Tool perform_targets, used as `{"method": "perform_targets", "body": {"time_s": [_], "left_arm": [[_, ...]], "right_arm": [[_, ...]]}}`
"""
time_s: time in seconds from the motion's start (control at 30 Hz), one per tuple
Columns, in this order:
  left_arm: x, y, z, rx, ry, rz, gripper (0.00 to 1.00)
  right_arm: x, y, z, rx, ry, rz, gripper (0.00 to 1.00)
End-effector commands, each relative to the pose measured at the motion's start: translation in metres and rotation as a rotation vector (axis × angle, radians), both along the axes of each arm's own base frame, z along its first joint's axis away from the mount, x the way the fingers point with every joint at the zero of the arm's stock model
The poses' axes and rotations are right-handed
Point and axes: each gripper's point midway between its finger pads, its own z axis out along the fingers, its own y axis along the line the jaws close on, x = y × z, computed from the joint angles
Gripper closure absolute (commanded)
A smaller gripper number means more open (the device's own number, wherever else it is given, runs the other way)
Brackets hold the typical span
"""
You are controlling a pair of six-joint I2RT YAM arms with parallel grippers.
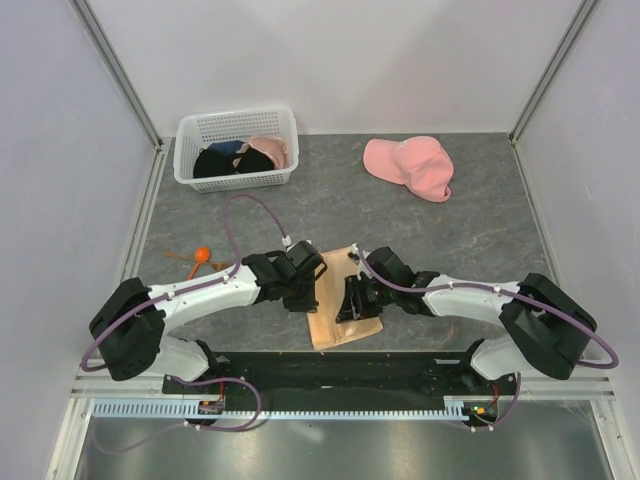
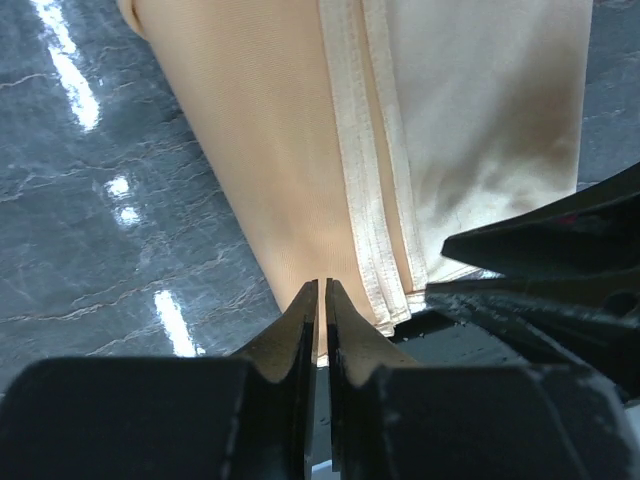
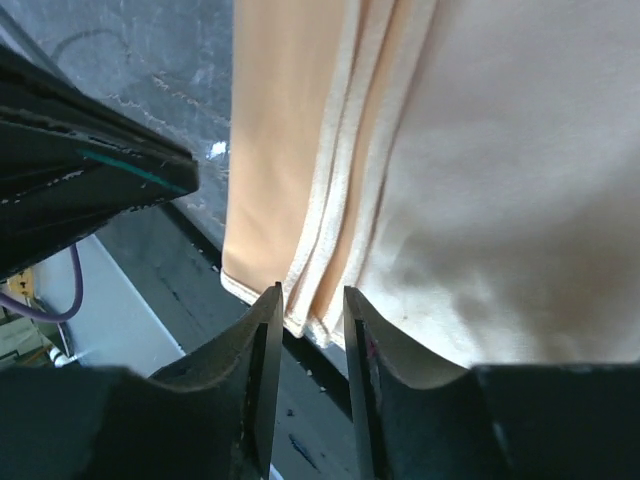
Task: Fold the napkin into a case and place the utensils inside
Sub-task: Smooth out the 2/3-rectangle-folded napkin at the center of the board.
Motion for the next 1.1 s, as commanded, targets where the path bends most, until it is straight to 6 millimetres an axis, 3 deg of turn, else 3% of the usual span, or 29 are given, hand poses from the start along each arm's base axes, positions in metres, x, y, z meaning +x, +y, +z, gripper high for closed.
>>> {"method": "perform_targets", "body": {"time_s": [0.0, 0.2, 0.5, 0.6, 0.8, 0.97, 1.07], "left_arm": [[0.000, -0.023, 0.009, -0.071, 0.011, -0.099, 0.86], [-0.026, -0.041, 0.002, -0.132, 0.061, -0.167, 0.75], [-0.042, -0.047, -0.008, -0.123, 0.096, -0.185, 0.77], [-0.048, -0.052, -0.008, -0.117, 0.101, -0.212, 0.71], [-0.052, -0.039, -0.014, -0.020, 0.051, -0.208, 0.67], [-0.055, -0.038, -0.014, 0.028, 0.027, -0.210, 0.68], [-0.054, -0.038, -0.017, 0.061, 0.026, -0.213, 0.68]], "right_arm": [[-0.003, 0.014, 0.014, 0.047, -0.021, -0.006, 0.60], [-0.017, 0.019, 0.006, 0.079, 0.022, 0.011, 0.65], [-0.027, 0.017, -0.019, 0.073, 0.069, 0.009, 0.78], [-0.029, 0.014, -0.030, 0.056, 0.086, 0.005, 0.81], [-0.028, 0.011, -0.023, 0.055, 0.075, -0.013, 0.86], [-0.025, 0.012, -0.011, 0.071, 0.057, -0.018, 0.85], [-0.028, 0.013, -0.014, 0.070, 0.069, -0.013, 0.87]]}}
